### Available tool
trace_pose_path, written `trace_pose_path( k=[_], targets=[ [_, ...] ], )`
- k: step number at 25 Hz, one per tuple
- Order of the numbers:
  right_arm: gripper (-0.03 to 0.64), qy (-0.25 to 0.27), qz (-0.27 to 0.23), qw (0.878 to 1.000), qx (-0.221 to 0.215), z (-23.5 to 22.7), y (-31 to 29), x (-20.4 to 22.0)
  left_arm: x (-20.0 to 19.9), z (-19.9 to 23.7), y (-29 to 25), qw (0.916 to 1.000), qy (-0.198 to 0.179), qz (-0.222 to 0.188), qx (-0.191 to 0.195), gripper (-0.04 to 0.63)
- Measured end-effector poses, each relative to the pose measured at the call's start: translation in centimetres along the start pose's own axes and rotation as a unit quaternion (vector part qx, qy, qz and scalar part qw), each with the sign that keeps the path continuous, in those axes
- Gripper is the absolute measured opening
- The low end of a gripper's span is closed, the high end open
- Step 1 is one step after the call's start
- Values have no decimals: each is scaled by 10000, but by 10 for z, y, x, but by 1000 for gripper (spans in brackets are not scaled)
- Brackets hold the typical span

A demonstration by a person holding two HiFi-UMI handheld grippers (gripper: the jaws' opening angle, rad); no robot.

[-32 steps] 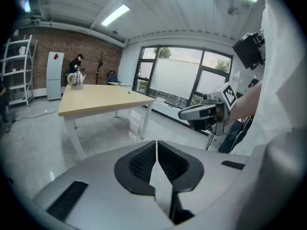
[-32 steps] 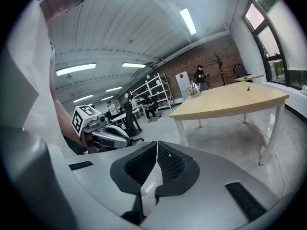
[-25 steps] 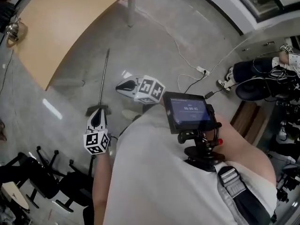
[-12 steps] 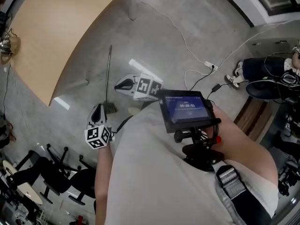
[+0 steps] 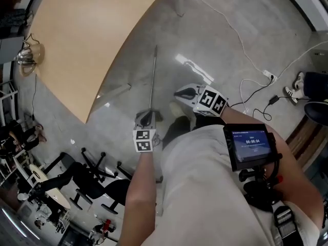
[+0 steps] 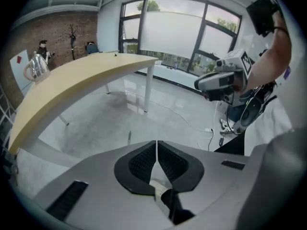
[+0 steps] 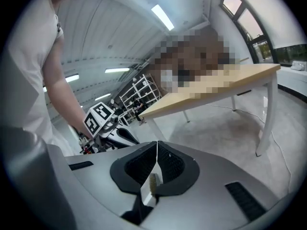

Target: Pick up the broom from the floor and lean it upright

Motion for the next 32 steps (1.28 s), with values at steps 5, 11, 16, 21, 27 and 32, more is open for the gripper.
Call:
trace_pose_path(
  k=[5,11,16,21,27,32],
  targets=[
    [18,-334,141,9980,520,-21,8,43,19,-1,-48,9978,-253,568,233,18],
    [18,-794,45,9920,984,-53,-10,115,47,42,-122,9908,-874,984,305,17],
    [18,-964,-25,9888,1141,-87,-26,176,89,81,-201,9880,-896,1206,349,11],
    [18,-1100,-43,9867,1196,-133,-39,236,117,111,-280,9907,-429,1278,181,11],
    [18,-895,184,9881,1241,-205,-54,294,140,137,-371,9911,-337,1276,153,11],
    [18,-732,249,9889,1271,-230,-58,314,162,149,-427,9879,-660,1397,156,12]
  ],
)
Point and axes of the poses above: the fingertips, and each gripper's own axes: y backward along the fingers, z to its left, x out of its underside, the point moved 9 cm from there along y, backward along the fingers, and after that the axes turned 5 degrees about y, right-handed, at the moved point
